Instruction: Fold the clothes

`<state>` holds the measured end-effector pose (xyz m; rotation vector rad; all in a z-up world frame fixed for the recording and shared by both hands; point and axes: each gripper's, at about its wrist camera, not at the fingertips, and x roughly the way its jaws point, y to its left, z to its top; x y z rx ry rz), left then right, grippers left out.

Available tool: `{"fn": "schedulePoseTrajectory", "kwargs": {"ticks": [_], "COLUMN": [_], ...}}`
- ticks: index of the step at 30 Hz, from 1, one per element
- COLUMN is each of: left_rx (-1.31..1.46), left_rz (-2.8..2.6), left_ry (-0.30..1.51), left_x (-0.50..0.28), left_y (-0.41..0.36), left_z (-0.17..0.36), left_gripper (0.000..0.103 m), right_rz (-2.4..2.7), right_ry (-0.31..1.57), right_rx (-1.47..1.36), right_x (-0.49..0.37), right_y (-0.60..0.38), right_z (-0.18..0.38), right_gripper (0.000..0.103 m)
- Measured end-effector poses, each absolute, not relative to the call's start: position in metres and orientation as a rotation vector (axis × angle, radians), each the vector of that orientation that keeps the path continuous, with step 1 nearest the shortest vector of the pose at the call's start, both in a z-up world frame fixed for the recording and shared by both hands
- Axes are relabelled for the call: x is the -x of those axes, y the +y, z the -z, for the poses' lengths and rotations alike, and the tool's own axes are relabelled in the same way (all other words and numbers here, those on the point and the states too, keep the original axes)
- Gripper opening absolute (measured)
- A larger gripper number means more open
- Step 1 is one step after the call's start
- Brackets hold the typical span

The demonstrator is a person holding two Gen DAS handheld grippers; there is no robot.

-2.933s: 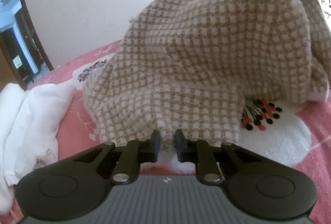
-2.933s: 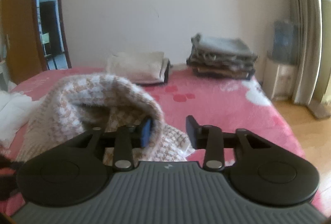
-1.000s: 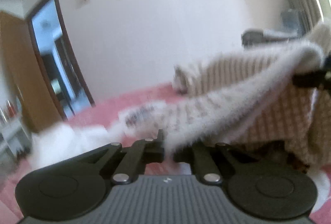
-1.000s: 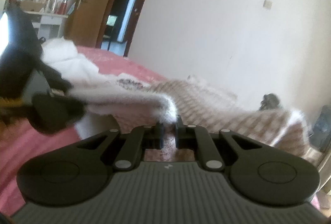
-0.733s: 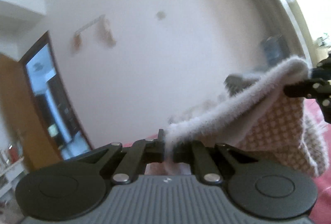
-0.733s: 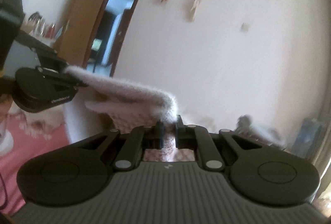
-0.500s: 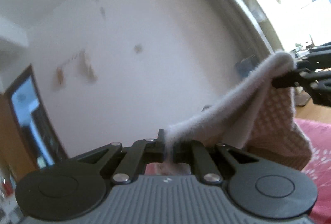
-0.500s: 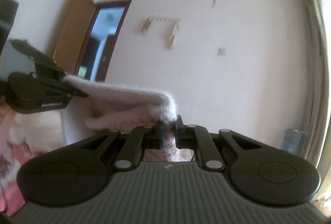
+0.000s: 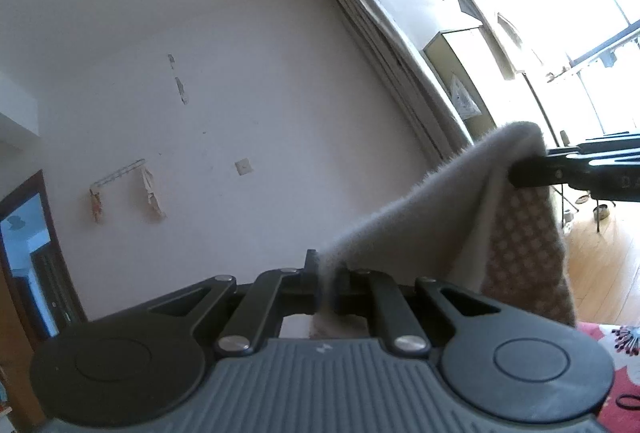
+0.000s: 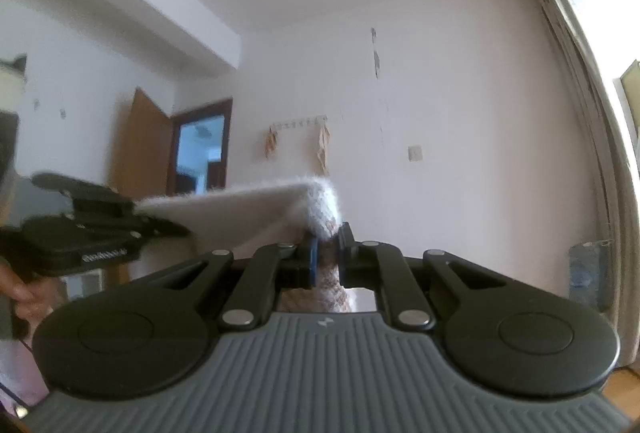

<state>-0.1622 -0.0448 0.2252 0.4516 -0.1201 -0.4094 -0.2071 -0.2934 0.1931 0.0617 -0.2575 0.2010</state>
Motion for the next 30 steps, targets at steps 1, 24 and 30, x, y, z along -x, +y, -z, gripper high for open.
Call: {"fn": "schedulePoseTrajectory", "kwargs": {"ticks": [1,24,30], "left_rx": [-0.444,-0.315,-0.091], "left_rz": [0.417,0.385,0.462], "left_ry": [-0.102,0.377,0.515], "left_x": [0.157,-0.017,-0.014], "left_y": [-0.046,-0.039,-0.006], "left_z": [-0.225,-0.081,-0.063], "left_gripper": [0.007,0.085,0.086], "right_rz": [-0.201,-0.195,-0.141], "right_ry": [-0.251,0.431,0.578], "right_rx": [-0.071,-0.287,-0.355], "right_x": [0.204,-0.104,-0.159], "right_y": [-0.296,-0.311,-0.317], "right_z": [-0.193,-0.038,0.018], "right_gripper": [0.007,0.008,0.008]}}
